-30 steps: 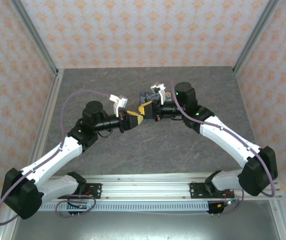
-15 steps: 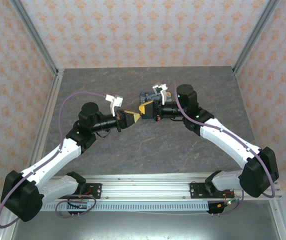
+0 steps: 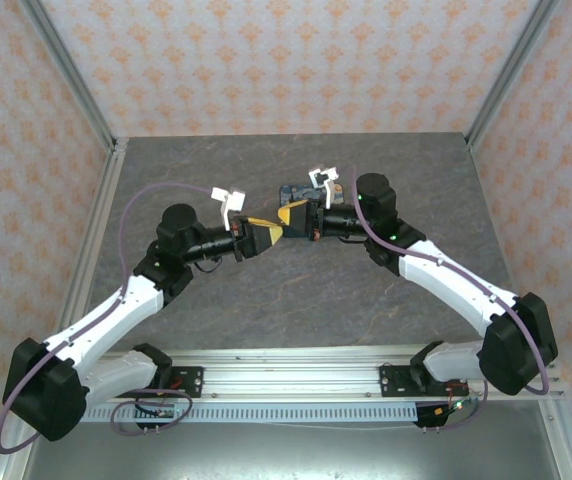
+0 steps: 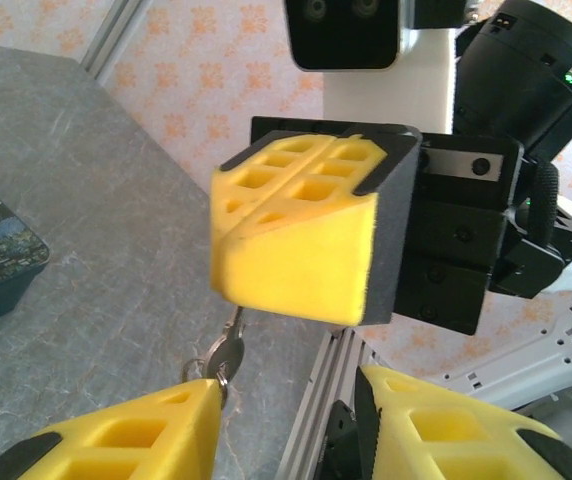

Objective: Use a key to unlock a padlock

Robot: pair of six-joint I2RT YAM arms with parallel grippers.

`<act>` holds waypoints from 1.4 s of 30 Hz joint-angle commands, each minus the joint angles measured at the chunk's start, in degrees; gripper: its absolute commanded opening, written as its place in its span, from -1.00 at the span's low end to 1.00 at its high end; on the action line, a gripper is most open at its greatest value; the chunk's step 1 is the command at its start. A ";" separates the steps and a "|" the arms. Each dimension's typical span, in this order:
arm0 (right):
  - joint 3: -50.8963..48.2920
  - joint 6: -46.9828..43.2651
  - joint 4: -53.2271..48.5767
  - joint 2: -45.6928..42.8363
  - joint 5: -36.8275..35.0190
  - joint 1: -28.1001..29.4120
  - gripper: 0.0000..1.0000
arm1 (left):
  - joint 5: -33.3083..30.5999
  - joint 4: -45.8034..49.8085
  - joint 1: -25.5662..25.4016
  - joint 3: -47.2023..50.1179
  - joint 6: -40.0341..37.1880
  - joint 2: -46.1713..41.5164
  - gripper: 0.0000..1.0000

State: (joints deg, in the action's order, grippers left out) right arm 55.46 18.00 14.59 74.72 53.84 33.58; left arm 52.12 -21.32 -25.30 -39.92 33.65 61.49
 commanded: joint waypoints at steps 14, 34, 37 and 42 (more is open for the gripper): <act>-1.12 2.33 5.55 -1.73 0.46 -0.27 -1.00 | 2.26 -7.12 1.93 0.02 3.65 1.83 -0.19; -3.56 4.75 9.73 -3.17 -4.27 -0.27 -1.00 | 3.47 -9.00 1.84 -0.41 4.76 4.05 -0.44; -3.58 5.05 10.05 -3.08 -4.05 -0.27 -1.00 | 3.55 -9.14 1.76 -0.59 4.77 4.42 -0.43; -3.67 5.34 10.37 -3.17 -3.82 -0.27 -1.00 | 3.69 -9.29 1.75 -0.83 4.85 4.77 -0.45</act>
State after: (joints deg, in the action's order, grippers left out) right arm 52.16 22.96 21.58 73.21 50.35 33.58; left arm 54.06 -27.79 -23.83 -39.92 38.15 66.28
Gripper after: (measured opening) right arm 0.062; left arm 0.280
